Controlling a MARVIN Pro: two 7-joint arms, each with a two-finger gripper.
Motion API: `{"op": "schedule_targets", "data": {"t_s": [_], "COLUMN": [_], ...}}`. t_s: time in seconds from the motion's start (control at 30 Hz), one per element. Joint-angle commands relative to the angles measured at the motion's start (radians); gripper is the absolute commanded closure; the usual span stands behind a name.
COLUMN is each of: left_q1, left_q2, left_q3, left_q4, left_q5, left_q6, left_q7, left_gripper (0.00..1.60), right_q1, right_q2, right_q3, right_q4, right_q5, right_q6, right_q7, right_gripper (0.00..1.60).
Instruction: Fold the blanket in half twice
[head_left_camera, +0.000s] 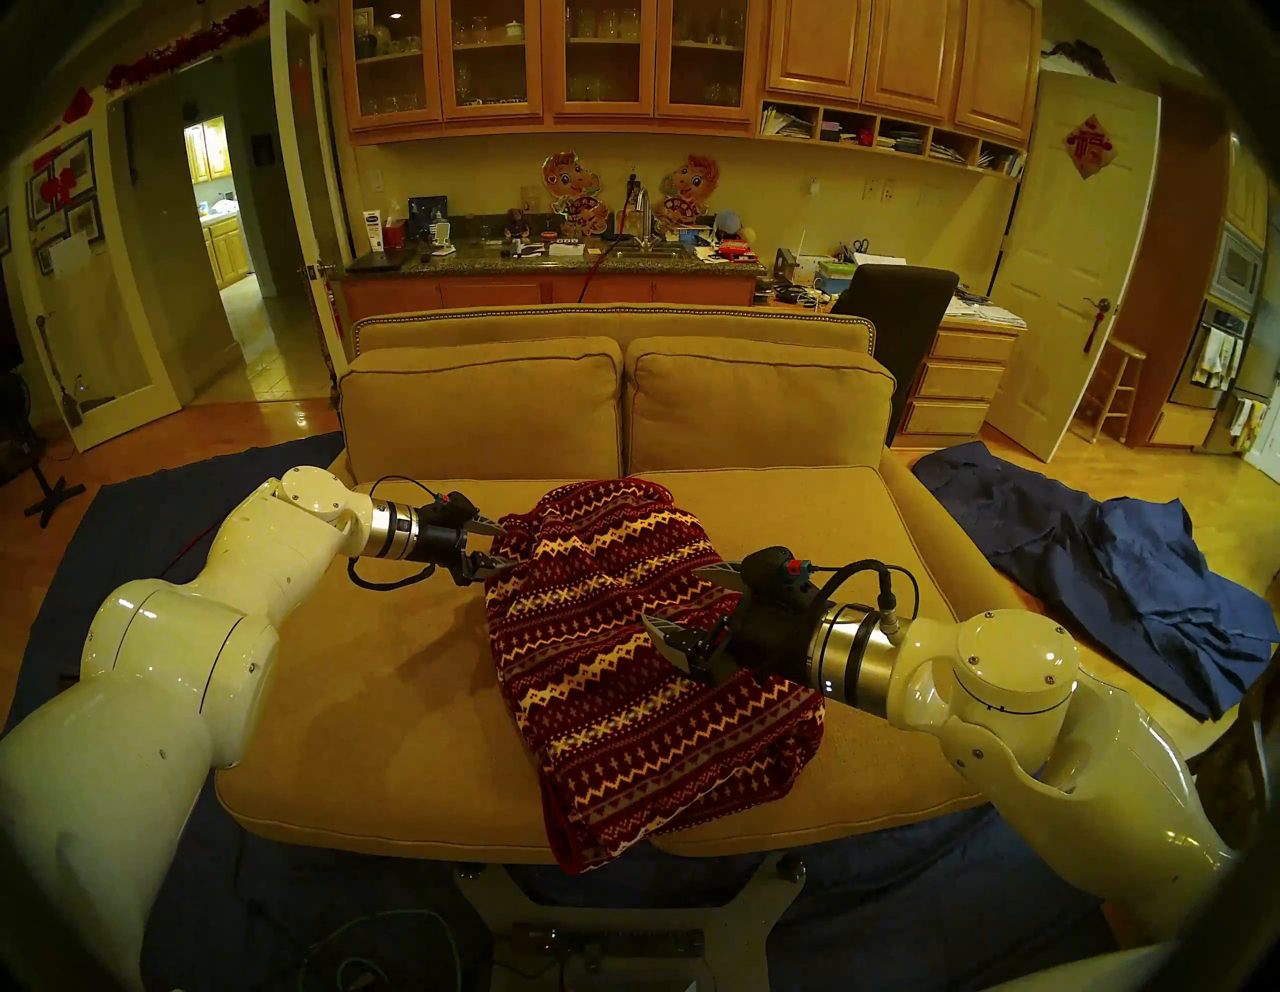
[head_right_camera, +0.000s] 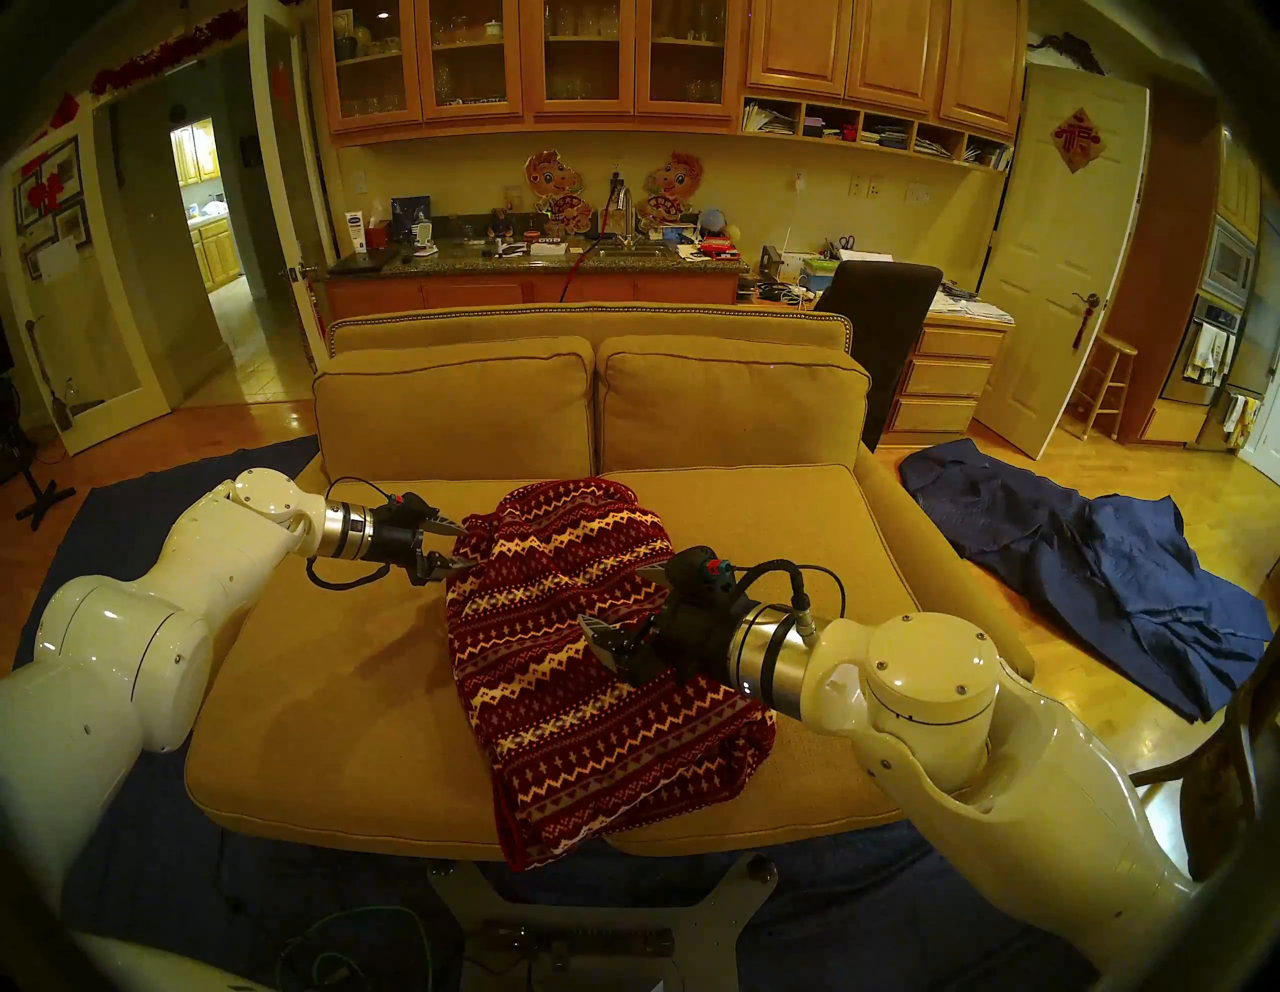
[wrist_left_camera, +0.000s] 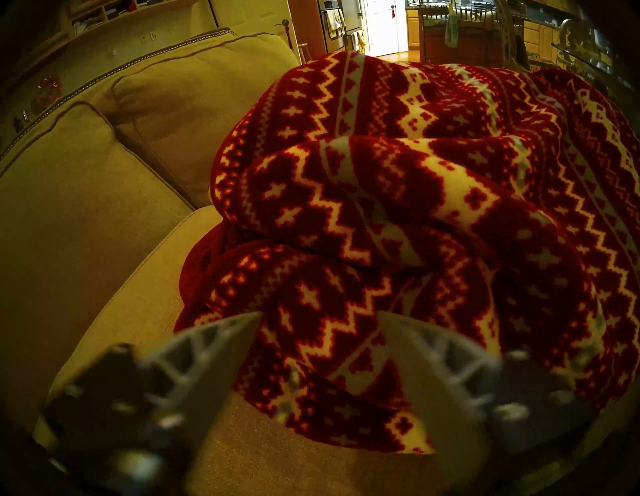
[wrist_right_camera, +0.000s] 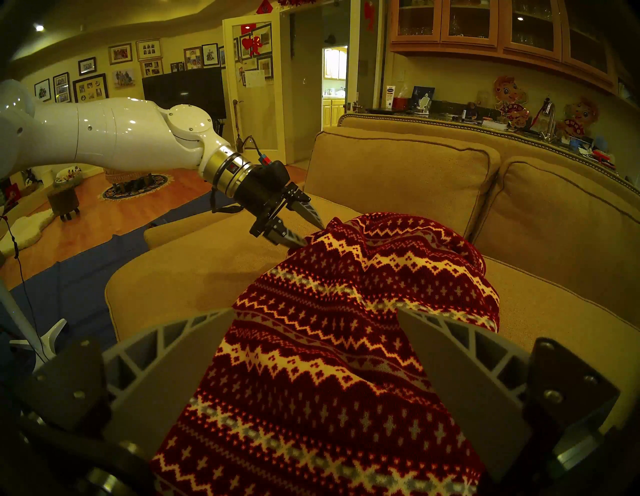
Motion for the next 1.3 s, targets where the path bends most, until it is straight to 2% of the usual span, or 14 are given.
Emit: {"op": "schedule_targets", "data": {"t_s": [0.0, 0.03, 0.3, 0.53, 0.63, 0.7, 0.73, 0.77, 1.03, 1.17, 1.27], "left_q1": [-0.044, -0.043, -0.008, 0.042, 0.056, 0.076, 0.089, 0.109, 0.115, 0.153, 0.174], "left_q2": [0.01, 0.015, 0.036, 0.057, 0.064, 0.071, 0.074, 0.073, 0.065, 0.085, 0.094], "left_q3": [-0.02, -0.02, -0.046, -0.068, -0.075, -0.085, -0.08, -0.1, -0.114, -0.13, -0.133], "left_q4": [0.018, 0.016, 0.018, -0.012, -0.025, -0.052, -0.08, -0.116, -0.226, -0.303, -0.324], "left_q5": [-0.004, 0.0, -0.012, -0.018, -0.023, -0.039, -0.033, -0.06, -0.093, -0.112, -0.118], "left_q6": [-0.046, -0.048, -0.085, -0.064, -0.055, -0.057, -0.054, -0.062, -0.104, -0.103, -0.096], "left_q7": [0.072, 0.082, 0.133, 0.177, 0.177, 0.143, 0.141, 0.113, 0.02, -0.019, -0.034], "left_gripper": [1.56, 1.6, 1.6, 1.6, 1.6, 1.6, 1.54, 0.0, 0.0, 0.0, 0.0], "right_q1": [0.002, 0.002, 0.002, 0.002, 0.002, 0.002, 0.002, 0.002, 0.004, 0.004, 0.004], "right_q2": [-0.001, -0.001, -0.001, -0.001, -0.001, -0.001, -0.001, -0.001, -0.001, -0.001, -0.001], "right_q3": [0.002, 0.002, 0.002, 0.002, 0.002, 0.002, 0.002, 0.002, 0.001, 0.001, 0.001], "right_q4": [-0.01, -0.01, -0.01, -0.01, -0.01, -0.01, -0.01, -0.01, -0.009, -0.007, -0.007], "right_q5": [-0.001, -0.001, -0.001, -0.001, -0.001, -0.001, -0.001, -0.001, 0.0, 0.0, 0.0], "right_q6": [-0.005, -0.005, -0.006, -0.006, -0.006, -0.006, -0.006, -0.005, -0.003, -0.003, -0.003], "right_q7": [0.001, 0.001, 0.001, 0.001, 0.001, 0.001, 0.001, 0.001, 0.001, 0.001, 0.001], "right_gripper": [0.0, 0.0, 0.0, 0.0, 0.0, 0.0, 0.0, 0.0, 0.0, 0.0, 0.0]}}
